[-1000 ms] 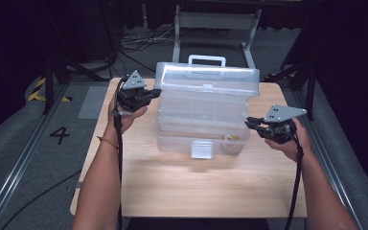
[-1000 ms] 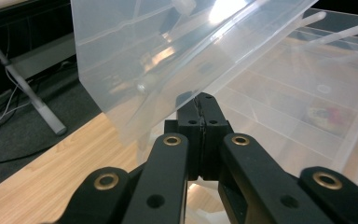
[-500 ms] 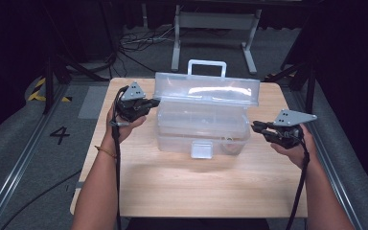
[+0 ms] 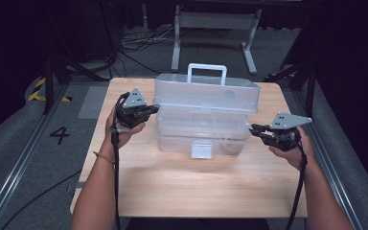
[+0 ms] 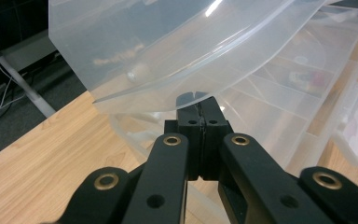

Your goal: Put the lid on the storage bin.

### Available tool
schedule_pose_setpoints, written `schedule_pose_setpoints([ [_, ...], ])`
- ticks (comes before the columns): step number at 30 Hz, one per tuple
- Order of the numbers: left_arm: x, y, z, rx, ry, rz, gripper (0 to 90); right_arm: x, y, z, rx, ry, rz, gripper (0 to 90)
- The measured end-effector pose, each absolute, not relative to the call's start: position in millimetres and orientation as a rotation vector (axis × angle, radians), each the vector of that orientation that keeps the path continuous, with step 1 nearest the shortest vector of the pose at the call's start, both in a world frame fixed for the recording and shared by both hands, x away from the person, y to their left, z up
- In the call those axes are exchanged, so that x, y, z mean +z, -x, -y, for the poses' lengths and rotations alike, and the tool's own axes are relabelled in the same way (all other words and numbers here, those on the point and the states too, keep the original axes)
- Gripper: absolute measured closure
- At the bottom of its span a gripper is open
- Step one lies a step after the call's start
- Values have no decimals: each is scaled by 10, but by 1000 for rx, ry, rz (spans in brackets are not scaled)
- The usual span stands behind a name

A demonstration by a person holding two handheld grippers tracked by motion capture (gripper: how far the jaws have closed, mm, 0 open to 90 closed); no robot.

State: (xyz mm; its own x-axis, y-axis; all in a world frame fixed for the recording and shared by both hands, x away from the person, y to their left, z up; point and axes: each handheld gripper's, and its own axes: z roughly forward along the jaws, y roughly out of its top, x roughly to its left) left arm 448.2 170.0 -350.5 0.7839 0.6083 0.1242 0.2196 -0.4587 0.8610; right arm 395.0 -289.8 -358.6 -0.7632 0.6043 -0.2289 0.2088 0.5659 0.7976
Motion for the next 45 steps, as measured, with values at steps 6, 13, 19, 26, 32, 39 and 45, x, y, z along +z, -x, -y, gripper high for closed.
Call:
schedule_pose_setpoints([
  [6,-3504,-4454,-1714,539,-2051,-621,900,-3605,-3947,2911,1080,-656,-2321,786],
  [13,-3548,-4421,-1710,531,-2061,-619,900,-3608,-3942,2915,1082,-658,-2321,782],
  [19,-3607,-4393,-1727,534,-2080,-626,900,-3631,-3946,2908,1075,-659,-2329,777],
  [26,-3653,-4378,-1763,530,-2088,-635,900,-3666,-3960,2906,1077,-664,-2341,773],
  [32,-3687,-4366,-1779,530,-2096,-645,900,-3688,-3962,2875,1071,-660,-2349,768],
  [39,-3715,-4353,-1774,522,-2113,-648,900,-3700,-3964,2860,1071,-661,-2349,768],
  [45,-3715,-4349,-1768,529,-2120,-652,900,-3730,-3975,2855,1068,-665,-2356,773],
])
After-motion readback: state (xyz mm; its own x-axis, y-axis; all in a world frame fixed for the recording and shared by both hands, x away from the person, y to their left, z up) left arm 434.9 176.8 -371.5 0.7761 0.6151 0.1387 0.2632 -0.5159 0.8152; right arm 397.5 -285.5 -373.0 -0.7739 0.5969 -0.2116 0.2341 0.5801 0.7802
